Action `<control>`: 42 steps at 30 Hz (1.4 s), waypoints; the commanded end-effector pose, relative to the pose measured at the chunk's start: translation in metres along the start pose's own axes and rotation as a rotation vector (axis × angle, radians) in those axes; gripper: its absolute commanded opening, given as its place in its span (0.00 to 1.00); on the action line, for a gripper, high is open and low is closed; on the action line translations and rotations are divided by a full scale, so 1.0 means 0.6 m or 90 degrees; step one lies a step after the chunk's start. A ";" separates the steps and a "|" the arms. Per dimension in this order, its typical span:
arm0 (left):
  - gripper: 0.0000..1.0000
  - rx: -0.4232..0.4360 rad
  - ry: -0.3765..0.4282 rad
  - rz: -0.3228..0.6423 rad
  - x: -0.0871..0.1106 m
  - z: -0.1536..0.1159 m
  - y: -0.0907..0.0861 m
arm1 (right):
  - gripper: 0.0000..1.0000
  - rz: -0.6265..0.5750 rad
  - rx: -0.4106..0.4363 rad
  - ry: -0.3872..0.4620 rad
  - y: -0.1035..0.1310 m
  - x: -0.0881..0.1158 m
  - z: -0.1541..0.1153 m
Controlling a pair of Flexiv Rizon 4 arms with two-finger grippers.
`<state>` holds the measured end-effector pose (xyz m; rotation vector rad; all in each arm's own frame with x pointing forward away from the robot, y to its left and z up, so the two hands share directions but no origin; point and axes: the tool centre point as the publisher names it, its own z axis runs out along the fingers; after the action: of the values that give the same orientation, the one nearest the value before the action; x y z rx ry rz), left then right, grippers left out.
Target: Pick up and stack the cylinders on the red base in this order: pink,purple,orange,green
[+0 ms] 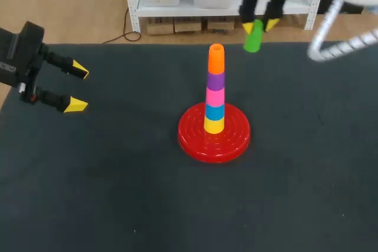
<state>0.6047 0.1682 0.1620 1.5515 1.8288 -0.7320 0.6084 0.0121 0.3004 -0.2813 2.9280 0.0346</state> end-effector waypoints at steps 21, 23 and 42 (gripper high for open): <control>1.00 -0.001 -0.003 0.002 0.002 0.001 0.000 | 0.00 0.004 0.031 0.081 0.063 -0.051 0.038; 1.00 -0.001 -0.003 0.002 0.002 0.001 0.000 | 0.00 0.005 0.031 0.082 0.064 -0.052 0.040; 1.00 -0.001 -0.003 0.002 0.002 0.001 0.000 | 0.00 0.004 0.033 0.084 0.076 -0.060 0.053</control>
<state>0.6047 0.1682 0.1620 1.5515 1.8288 -0.7320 0.6394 0.0644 0.2779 -0.2763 3.0525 -0.0605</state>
